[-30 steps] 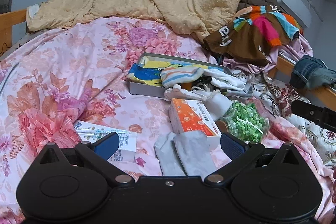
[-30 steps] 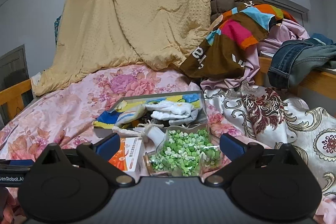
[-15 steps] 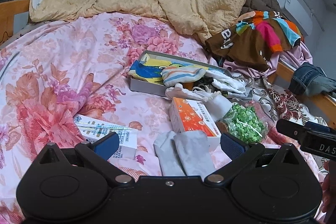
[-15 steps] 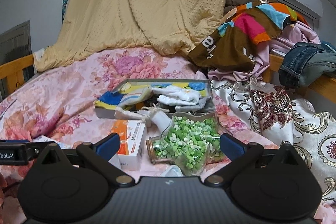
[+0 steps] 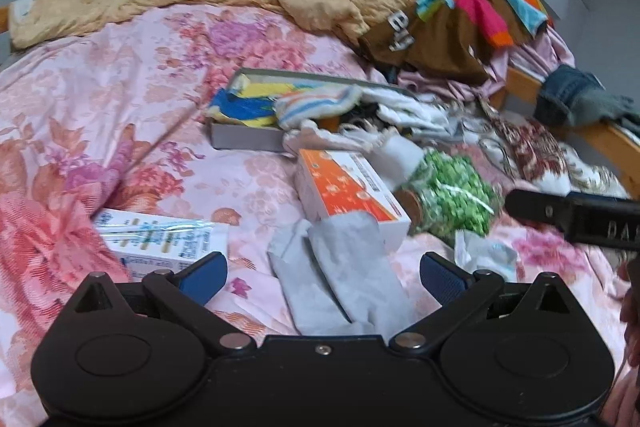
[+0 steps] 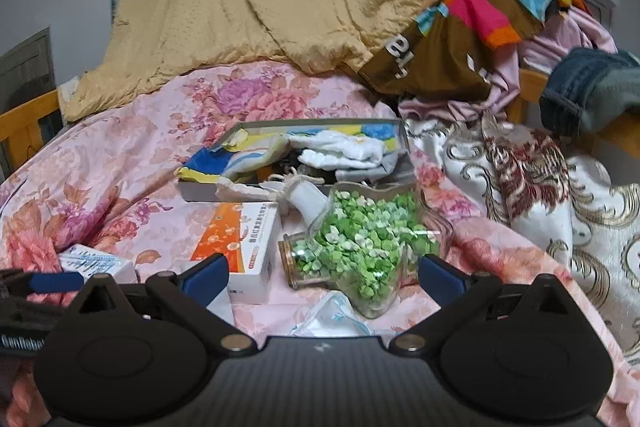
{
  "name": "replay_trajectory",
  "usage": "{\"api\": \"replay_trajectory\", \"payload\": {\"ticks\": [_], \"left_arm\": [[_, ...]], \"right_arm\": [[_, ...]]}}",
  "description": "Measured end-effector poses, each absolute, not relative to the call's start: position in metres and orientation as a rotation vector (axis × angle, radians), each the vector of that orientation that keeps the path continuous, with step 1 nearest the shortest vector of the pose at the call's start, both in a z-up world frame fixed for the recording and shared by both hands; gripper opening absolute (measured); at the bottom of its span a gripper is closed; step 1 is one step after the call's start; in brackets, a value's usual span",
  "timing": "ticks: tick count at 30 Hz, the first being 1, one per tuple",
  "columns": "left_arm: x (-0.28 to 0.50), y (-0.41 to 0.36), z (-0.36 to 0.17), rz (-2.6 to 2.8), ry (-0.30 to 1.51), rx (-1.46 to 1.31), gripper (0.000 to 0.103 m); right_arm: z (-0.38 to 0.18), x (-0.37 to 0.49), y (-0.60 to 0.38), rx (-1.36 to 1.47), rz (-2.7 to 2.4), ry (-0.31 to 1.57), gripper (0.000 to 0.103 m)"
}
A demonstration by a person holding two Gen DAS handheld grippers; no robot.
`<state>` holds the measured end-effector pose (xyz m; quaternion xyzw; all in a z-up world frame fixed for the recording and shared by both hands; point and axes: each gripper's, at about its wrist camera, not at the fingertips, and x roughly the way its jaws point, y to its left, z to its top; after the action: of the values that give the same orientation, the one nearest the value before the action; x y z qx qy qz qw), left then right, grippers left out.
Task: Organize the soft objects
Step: 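Reach left tool toward grey cloth while right reaches white mask packet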
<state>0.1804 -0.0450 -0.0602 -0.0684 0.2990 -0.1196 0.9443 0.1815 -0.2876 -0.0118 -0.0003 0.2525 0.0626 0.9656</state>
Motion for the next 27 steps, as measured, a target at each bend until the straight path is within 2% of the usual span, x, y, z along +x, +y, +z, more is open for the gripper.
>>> {"api": "replay_trajectory", "payload": {"ticks": [9,27], "left_arm": [[0.191,-0.064,-0.074,-0.353,0.668,-0.078,0.102],[0.209,-0.072,-0.099,-0.401,0.775,-0.087,0.102]], "right_arm": [[-0.021,0.198,-0.317,0.147,0.061,0.592,0.103],[-0.038,0.214,-0.307,0.109,0.068,0.713,0.103]]}}
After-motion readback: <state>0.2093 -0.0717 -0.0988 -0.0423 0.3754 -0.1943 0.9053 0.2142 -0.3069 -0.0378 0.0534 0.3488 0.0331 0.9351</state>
